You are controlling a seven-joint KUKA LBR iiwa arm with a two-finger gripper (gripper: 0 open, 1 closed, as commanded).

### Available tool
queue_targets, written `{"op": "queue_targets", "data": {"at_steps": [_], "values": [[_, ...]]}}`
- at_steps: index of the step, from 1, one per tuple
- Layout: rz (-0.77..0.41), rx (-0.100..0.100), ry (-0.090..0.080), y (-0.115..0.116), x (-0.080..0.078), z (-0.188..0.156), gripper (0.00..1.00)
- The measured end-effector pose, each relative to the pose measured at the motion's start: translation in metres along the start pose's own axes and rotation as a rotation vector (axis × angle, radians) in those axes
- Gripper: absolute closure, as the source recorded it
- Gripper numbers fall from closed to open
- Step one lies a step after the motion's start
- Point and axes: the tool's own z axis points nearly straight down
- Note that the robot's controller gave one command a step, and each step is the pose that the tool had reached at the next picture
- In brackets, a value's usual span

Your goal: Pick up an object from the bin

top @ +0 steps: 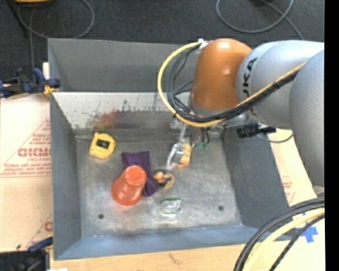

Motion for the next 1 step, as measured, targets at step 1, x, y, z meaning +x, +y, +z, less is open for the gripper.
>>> {"op": "queue_targets", "data": {"at_steps": [1], "values": [[-0.21, -0.003, -0.01, -0.0003, 0.0083, 0.0415, 0.0]]}}
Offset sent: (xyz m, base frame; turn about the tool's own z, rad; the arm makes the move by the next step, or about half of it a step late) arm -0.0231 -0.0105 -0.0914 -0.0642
